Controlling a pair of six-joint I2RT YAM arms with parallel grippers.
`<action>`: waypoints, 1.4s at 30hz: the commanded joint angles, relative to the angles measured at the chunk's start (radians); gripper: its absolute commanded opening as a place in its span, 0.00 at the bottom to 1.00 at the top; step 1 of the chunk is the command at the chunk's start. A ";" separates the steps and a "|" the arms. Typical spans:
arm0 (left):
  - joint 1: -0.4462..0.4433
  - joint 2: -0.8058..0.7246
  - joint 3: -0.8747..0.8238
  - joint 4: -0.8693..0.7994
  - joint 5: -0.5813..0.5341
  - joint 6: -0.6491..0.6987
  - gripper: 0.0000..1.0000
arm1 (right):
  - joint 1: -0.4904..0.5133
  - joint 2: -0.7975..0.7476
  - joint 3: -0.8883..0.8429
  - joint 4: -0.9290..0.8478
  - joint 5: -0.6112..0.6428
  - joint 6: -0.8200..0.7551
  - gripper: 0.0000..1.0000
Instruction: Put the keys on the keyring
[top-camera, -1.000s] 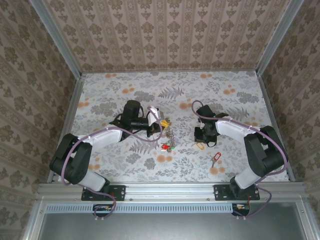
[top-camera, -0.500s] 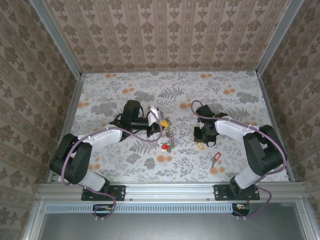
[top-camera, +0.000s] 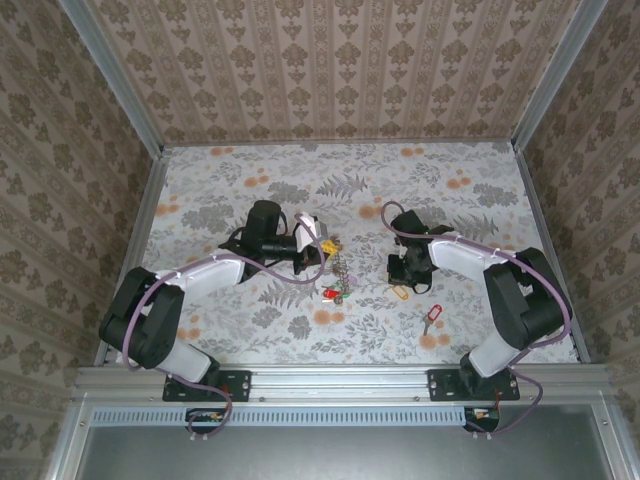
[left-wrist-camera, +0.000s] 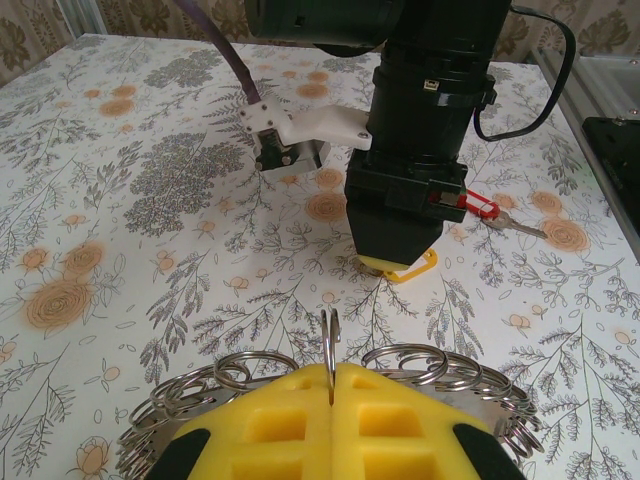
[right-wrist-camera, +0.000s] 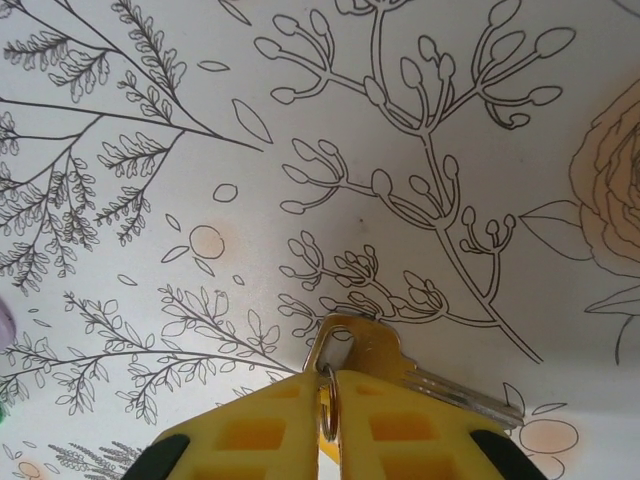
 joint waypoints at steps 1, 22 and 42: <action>0.001 -0.009 0.031 0.008 0.040 0.020 0.00 | 0.007 0.012 0.024 -0.009 0.019 -0.005 0.12; -0.016 -0.034 0.042 -0.013 0.048 0.032 0.00 | 0.012 -0.545 -0.164 0.323 -0.281 -0.447 0.01; -0.069 -0.035 0.024 0.011 0.058 0.033 0.00 | 0.131 -0.534 -0.165 0.535 -0.400 -0.786 0.00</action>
